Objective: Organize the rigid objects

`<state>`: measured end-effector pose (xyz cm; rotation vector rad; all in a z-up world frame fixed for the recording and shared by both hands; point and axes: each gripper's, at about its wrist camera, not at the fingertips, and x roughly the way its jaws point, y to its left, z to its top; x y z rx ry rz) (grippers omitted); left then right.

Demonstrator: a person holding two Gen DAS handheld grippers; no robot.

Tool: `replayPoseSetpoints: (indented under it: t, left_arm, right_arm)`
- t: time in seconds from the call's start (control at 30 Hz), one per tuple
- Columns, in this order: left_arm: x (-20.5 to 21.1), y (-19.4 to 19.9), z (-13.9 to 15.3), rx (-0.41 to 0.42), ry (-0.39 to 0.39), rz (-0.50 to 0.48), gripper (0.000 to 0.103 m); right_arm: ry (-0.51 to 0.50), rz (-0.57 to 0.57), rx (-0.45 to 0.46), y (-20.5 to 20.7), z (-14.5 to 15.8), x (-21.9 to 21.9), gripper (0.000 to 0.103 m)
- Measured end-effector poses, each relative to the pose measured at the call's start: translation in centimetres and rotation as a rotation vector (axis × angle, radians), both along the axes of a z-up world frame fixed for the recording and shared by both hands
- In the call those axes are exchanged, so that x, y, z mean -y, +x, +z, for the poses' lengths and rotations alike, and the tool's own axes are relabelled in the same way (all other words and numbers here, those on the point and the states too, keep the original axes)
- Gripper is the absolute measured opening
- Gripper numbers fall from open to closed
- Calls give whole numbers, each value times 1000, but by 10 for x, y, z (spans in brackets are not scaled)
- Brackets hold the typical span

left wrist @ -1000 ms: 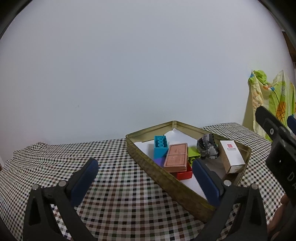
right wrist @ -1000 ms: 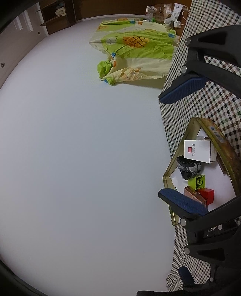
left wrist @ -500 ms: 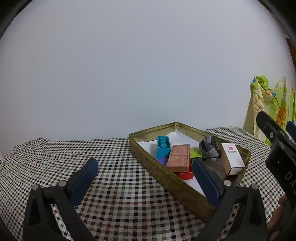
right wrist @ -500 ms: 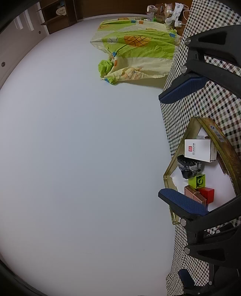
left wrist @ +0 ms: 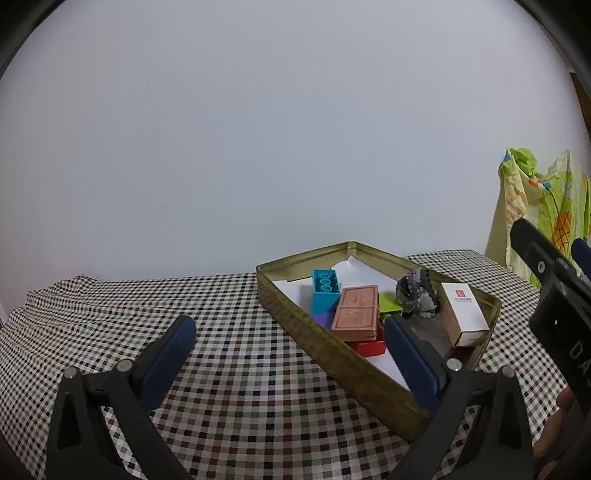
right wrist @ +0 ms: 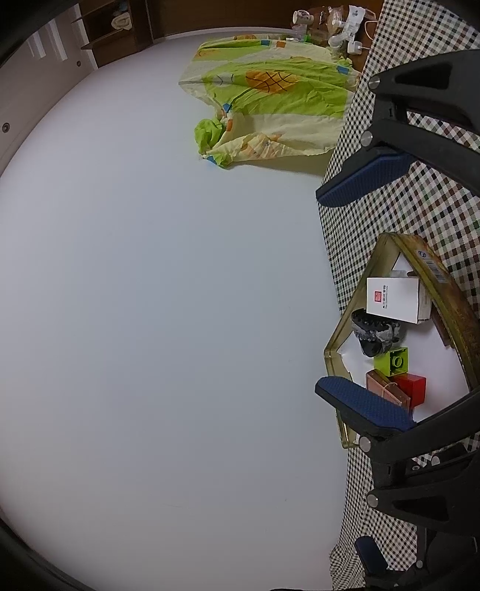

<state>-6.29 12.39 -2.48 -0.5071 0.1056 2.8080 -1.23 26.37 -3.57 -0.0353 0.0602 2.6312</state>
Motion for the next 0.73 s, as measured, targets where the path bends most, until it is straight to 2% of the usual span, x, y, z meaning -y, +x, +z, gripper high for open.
replayPoseSetpoints:
  t: [0.73]
  left_arm:
    - [-1, 1, 0, 7, 0, 12, 103]
  right_arm:
    - [-11, -20, 2, -8, -1, -4, 95]
